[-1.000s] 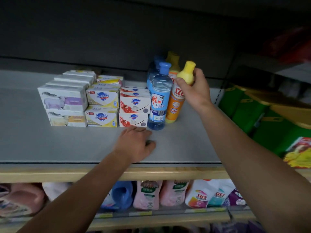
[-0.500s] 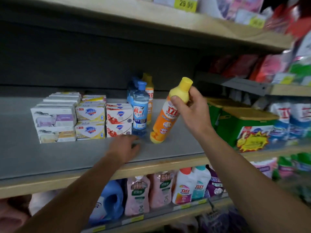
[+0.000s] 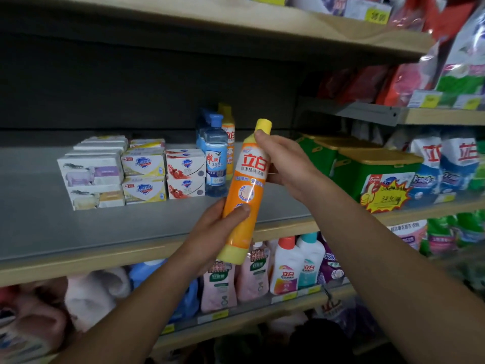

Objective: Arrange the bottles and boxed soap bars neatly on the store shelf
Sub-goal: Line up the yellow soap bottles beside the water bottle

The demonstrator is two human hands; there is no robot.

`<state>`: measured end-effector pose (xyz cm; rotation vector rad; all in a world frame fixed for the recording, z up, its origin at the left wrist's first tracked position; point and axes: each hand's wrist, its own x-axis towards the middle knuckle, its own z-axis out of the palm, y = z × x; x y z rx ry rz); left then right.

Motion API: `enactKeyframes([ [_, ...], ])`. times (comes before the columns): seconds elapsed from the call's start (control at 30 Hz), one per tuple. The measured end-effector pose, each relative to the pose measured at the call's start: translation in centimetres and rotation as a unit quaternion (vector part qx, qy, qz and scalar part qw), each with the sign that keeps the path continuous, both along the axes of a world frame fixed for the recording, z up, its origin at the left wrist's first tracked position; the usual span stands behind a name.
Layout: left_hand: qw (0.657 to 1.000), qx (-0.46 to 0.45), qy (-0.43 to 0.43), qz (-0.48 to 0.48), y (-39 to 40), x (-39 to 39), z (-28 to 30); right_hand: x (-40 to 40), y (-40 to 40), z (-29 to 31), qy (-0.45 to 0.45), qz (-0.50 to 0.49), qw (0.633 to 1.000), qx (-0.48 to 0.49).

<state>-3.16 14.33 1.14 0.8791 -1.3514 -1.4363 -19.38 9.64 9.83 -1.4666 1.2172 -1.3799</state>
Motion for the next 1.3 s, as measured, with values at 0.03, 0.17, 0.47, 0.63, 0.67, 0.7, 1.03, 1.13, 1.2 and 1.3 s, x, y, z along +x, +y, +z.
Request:
enactKeyframes([
  [0.03,0.996,0.058,0.054,-0.028,0.2,0.1,0.2,0.0,-0.1,-0.2,-0.043,0.031,0.998,0.031],
  [0.17,0.931,0.219,0.216,-0.195,0.1,0.5,1.0,-0.1,-0.4,-2.1,-0.221,0.139,0.959,0.114],
  [0.47,0.967,0.166,0.136,-0.138,-2.2,-0.3,-1.1,-1.2,-2.7,-2.2,-0.136,0.088,0.986,0.046],
  [0.63,0.971,-0.126,-0.154,0.135,-2.7,-2.5,-2.0,-0.9,-4.0,-1.5,0.040,-0.080,0.995,-0.048],
  [0.67,0.964,-0.144,-0.157,0.160,-2.8,-2.9,-2.0,-0.8,-4.3,-1.6,0.059,-0.096,0.991,-0.067],
  [0.7,0.966,-0.141,-0.141,0.165,-2.7,-3.2,-1.9,-0.8,-4.5,-1.6,0.074,-0.100,0.989,-0.074],
  [1.03,0.858,0.234,0.343,-0.303,-3.6,-1.8,-1.5,-1.6,-6.4,-3.9,-0.304,0.235,0.915,0.121],
  [1.13,0.870,0.229,0.316,-0.300,-3.8,-2.1,-1.8,-1.8,-6.7,-4.3,-0.286,0.214,0.929,0.098],
  [1.2,0.919,0.212,0.246,-0.222,-4.2,-2.4,-1.6,-2.2,-6.7,-3.8,-0.228,0.161,0.958,0.065],
  [1.3,0.994,0.097,0.057,-0.007,-4.8,-3.4,-1.7,-2.8,-6.5,-3.2,-0.104,0.070,0.992,0.007],
])
